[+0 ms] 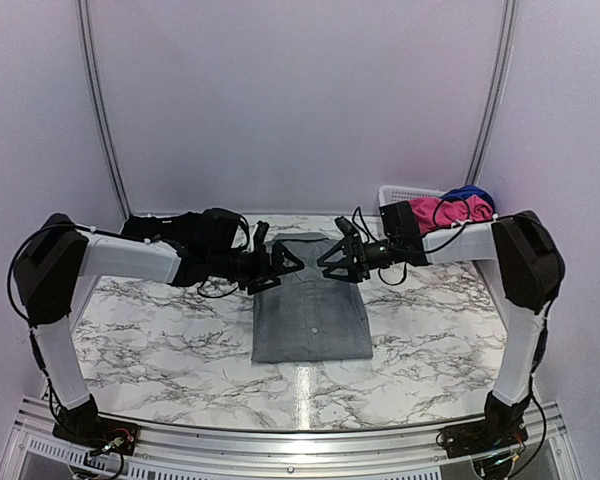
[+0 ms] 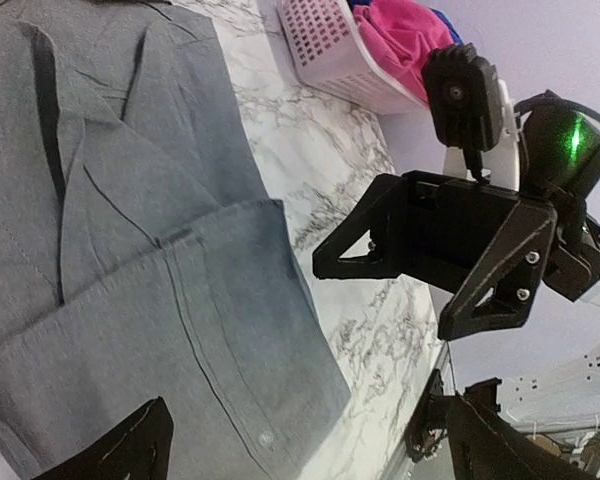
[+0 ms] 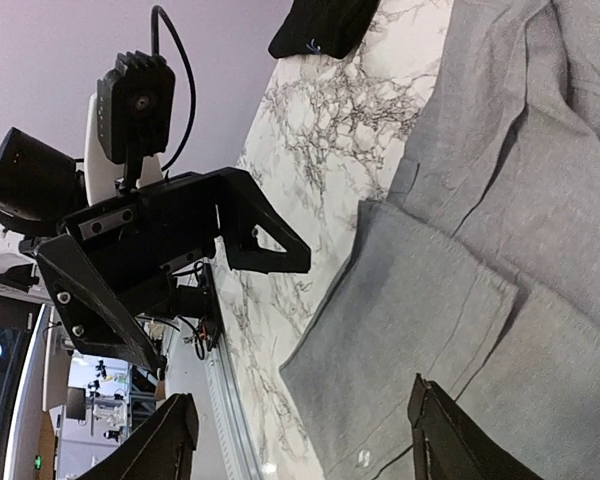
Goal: Fold and stack the mixed laundry pile
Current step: Smooth out the 2/3-rectangle-folded shirt at the center of the board.
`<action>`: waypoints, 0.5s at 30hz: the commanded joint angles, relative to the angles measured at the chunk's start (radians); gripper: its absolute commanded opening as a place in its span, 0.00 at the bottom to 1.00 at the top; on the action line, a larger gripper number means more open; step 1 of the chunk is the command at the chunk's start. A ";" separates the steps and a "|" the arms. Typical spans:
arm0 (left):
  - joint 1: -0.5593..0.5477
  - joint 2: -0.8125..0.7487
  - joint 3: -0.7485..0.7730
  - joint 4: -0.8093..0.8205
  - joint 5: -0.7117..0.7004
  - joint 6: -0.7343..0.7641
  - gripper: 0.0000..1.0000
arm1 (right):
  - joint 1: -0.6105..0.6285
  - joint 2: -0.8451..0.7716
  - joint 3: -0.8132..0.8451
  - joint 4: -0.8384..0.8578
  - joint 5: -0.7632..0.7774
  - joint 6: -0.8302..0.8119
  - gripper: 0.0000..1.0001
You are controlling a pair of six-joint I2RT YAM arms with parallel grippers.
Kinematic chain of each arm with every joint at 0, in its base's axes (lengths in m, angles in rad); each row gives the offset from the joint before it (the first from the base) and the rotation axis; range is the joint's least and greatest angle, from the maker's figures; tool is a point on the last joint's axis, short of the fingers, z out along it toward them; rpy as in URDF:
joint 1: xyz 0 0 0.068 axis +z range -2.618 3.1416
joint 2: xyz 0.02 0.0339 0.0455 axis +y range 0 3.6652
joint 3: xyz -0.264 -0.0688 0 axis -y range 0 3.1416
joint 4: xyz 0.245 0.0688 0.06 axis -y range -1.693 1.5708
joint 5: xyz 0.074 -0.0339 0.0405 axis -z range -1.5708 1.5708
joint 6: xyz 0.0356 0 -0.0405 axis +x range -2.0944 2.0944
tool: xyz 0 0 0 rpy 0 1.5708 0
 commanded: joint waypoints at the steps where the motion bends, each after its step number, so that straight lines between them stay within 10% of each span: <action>1: 0.024 0.141 0.070 -0.076 0.001 0.057 0.99 | -0.012 0.179 0.108 0.023 0.026 0.009 0.67; 8: 0.057 0.237 0.056 -0.078 -0.008 0.074 0.99 | -0.012 0.328 0.144 -0.017 0.038 -0.067 0.62; 15: -0.001 -0.049 -0.084 -0.217 -0.214 0.302 0.99 | 0.017 0.208 -0.065 -0.030 0.087 -0.146 0.61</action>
